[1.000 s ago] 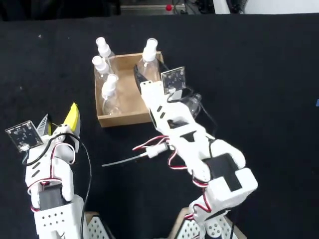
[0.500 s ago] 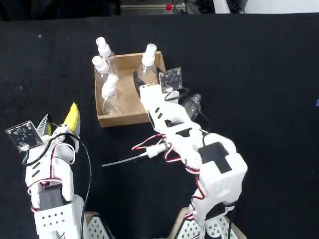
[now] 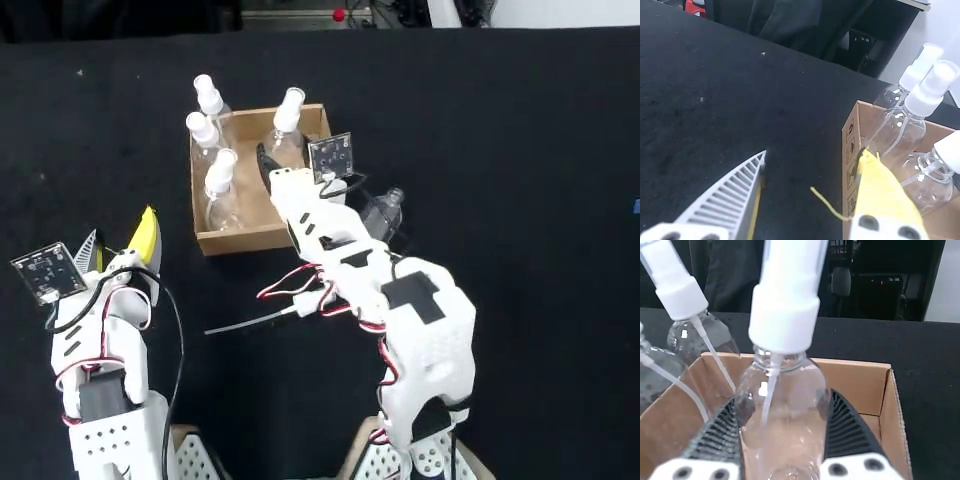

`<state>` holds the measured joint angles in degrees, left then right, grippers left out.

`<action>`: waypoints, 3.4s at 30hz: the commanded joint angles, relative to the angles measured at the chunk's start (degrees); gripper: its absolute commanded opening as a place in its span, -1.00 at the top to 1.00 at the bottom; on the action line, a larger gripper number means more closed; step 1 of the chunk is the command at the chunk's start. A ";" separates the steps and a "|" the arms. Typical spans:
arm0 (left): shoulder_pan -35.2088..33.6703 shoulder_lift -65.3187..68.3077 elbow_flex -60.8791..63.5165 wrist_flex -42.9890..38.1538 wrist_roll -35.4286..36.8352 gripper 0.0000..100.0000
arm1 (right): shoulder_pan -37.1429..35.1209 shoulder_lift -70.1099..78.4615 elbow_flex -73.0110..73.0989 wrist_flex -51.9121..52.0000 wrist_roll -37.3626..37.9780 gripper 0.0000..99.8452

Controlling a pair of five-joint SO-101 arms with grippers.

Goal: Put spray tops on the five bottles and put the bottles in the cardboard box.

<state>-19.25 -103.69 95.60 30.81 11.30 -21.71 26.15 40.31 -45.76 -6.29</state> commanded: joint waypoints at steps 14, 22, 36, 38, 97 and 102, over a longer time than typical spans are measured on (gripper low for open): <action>-0.66 -0.62 0.13 -0.97 -0.44 0.47 | -1.14 -0.48 -2.59 -1.32 6.95 0.98; -0.66 -0.62 0.13 -0.97 -0.44 0.47 | -1.14 -0.40 -2.51 -1.32 6.95 0.95; -0.66 -0.62 0.13 -1.05 -0.44 0.47 | -1.14 -0.75 -1.19 -1.32 6.95 0.70; -0.66 -0.62 0.13 -1.14 -0.44 0.47 | -1.05 -0.75 -0.84 -1.32 6.95 0.70; -0.66 -0.62 0.22 -1.23 -0.44 0.47 | -0.88 -14.81 7.69 1.67 6.59 0.57; -0.66 -0.62 0.22 -1.05 -0.44 0.47 | -0.79 -10.42 2.86 1.93 6.59 0.57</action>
<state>-19.25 -103.69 95.60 30.81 11.30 -21.89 15.16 48.66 -44.09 0.31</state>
